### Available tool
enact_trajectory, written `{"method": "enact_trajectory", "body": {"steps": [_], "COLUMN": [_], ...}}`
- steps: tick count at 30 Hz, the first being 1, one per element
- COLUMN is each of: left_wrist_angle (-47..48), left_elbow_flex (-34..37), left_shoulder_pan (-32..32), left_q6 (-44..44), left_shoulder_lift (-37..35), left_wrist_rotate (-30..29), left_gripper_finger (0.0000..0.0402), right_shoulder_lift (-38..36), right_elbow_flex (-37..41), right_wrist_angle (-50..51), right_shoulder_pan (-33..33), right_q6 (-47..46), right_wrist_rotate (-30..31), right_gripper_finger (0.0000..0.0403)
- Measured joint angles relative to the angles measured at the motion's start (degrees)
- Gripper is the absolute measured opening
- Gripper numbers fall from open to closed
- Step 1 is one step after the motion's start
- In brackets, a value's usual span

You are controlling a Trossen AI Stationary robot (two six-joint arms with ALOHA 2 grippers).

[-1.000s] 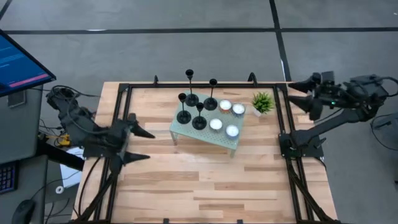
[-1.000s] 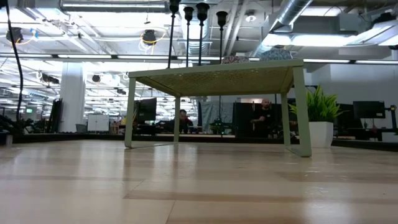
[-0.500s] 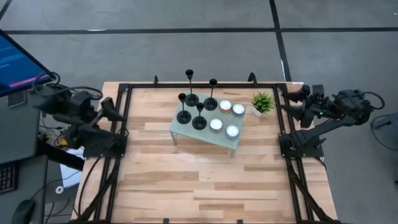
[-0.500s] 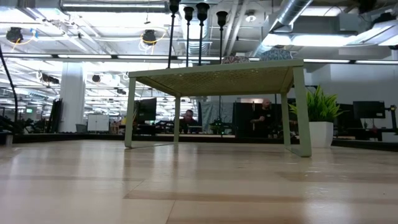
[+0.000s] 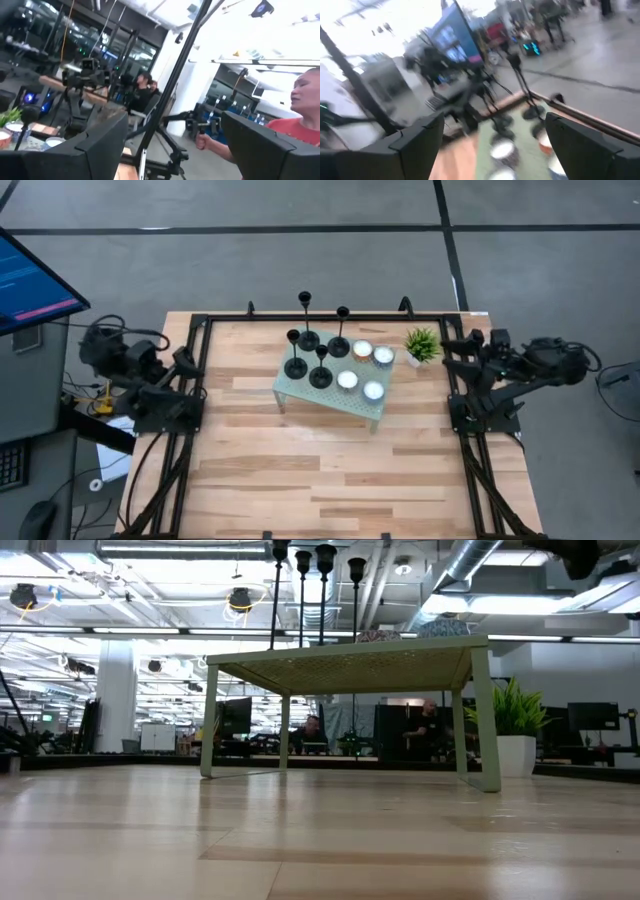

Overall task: Pick & Place candle stick holders
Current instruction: Return to Home Position

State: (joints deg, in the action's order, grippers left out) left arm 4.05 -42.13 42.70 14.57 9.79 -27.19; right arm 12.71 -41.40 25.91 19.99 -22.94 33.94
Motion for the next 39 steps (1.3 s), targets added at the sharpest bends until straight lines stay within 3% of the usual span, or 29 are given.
{"method": "enact_trajectory", "body": {"steps": [7,17,21,29,32,35,39], "left_wrist_angle": [-9.1,-17.8,-18.1,-20.0,-20.1,-20.0,-20.0], "left_elbow_flex": [12.2,20.0,22.9,26.3,26.9,27.9,28.8], "left_shoulder_pan": [0.0,0.0,0.0,0.0,0.0,0.0,0.0], "left_q6": [-3.7,-9.0,-8.8,-8.9,-8.9,-8.6,-7.9], "left_shoulder_lift": [-9.4,-9.8,-9.8,-9.8,-9.8,-9.8,-9.8], "left_wrist_rotate": [2.2,10.3,10.3,10.6,11.9,17.3,20.4], "left_gripper_finger": [0.032,0.032,0.032,0.032,0.032,0.032,0.032], "right_shoulder_lift": [-12.6,-10.2,-10.5,-11.4,-11.6,-11.8,-11.7], "right_elbow_flex": [9.5,16.8,24.5,40.9,40.8,40.8,40.8], "right_wrist_angle": [-8.2,-18.8,-23.3,-42.8,-43.5,-46.7,-43.0], "right_shoulder_pan": [0.0,-0.2,-0.2,-0.2,-0.3,-0.3,-0.3], "right_q6": [1.4,8.5,8.5,8.4,10.6,15.5,17.5], "right_wrist_rotate": [-1.0,-3.1,-6.5,-8.6,-8.2,-6.7,-3.6], "right_gripper_finger": [0.0338,0.0336,0.0337,0.0337,0.0336,0.0336,0.0336]}}
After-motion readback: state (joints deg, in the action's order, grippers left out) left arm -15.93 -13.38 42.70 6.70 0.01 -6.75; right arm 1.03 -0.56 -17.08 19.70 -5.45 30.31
